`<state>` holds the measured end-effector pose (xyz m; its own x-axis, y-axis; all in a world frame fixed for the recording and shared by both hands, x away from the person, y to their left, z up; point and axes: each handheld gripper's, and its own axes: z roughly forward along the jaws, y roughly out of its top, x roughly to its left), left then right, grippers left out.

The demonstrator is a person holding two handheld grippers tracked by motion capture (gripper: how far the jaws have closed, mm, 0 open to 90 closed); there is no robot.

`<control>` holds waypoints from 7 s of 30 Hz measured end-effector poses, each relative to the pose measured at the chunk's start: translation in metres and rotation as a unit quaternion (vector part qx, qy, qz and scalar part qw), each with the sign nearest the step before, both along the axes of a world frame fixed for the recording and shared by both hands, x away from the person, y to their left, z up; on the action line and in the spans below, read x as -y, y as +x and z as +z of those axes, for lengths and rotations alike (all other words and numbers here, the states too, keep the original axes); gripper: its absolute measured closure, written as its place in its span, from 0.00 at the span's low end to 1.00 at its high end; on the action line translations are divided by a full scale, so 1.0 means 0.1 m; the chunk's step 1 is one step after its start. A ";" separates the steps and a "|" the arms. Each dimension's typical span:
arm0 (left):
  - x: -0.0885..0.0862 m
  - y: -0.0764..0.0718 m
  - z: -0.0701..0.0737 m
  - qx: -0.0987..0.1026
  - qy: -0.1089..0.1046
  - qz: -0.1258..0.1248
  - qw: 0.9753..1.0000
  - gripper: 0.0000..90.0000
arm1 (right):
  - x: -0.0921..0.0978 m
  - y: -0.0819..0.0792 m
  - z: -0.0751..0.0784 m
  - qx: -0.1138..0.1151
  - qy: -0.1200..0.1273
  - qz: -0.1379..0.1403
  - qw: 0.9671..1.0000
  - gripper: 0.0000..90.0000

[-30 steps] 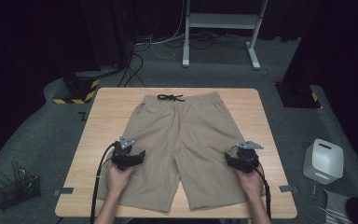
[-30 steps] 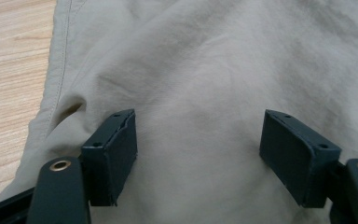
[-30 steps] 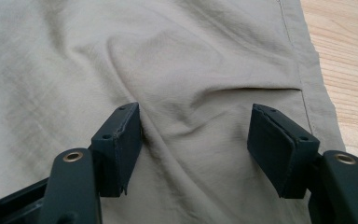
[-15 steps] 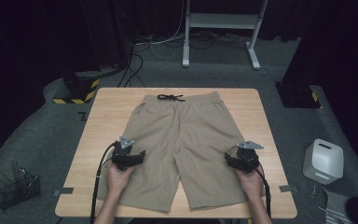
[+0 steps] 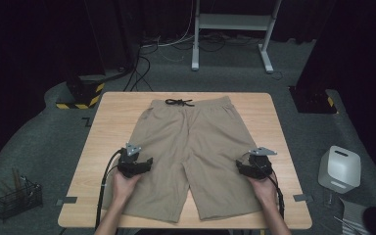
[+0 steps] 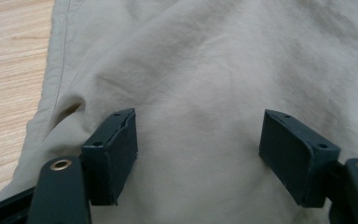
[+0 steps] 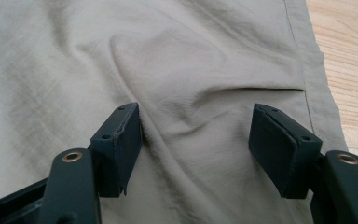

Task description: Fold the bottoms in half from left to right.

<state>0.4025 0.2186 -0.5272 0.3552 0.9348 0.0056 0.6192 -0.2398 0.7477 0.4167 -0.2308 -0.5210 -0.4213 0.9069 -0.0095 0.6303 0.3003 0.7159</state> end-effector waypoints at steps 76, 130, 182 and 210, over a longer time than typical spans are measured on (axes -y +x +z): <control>0.25 0.48 0.00 0.004 -0.002 -0.016 1.000 0.35 | -0.73 0.60 0.02 -0.013 -0.006 0.034 0.999 0.45; 0.45 -0.75 0.00 0.004 -0.004 -0.032 0.999 0.37 | -0.70 -0.86 -0.02 0.009 0.001 0.077 0.997 0.45; 0.55 -0.51 0.05 -0.020 -0.013 -0.079 0.997 0.36 | -0.65 -0.60 -0.03 0.021 -0.004 0.072 0.997 0.50; 0.05 0.28 0.20 -0.031 -0.024 -0.009 0.999 0.45 | -0.65 -0.63 -0.03 0.020 -0.003 0.075 0.997 0.49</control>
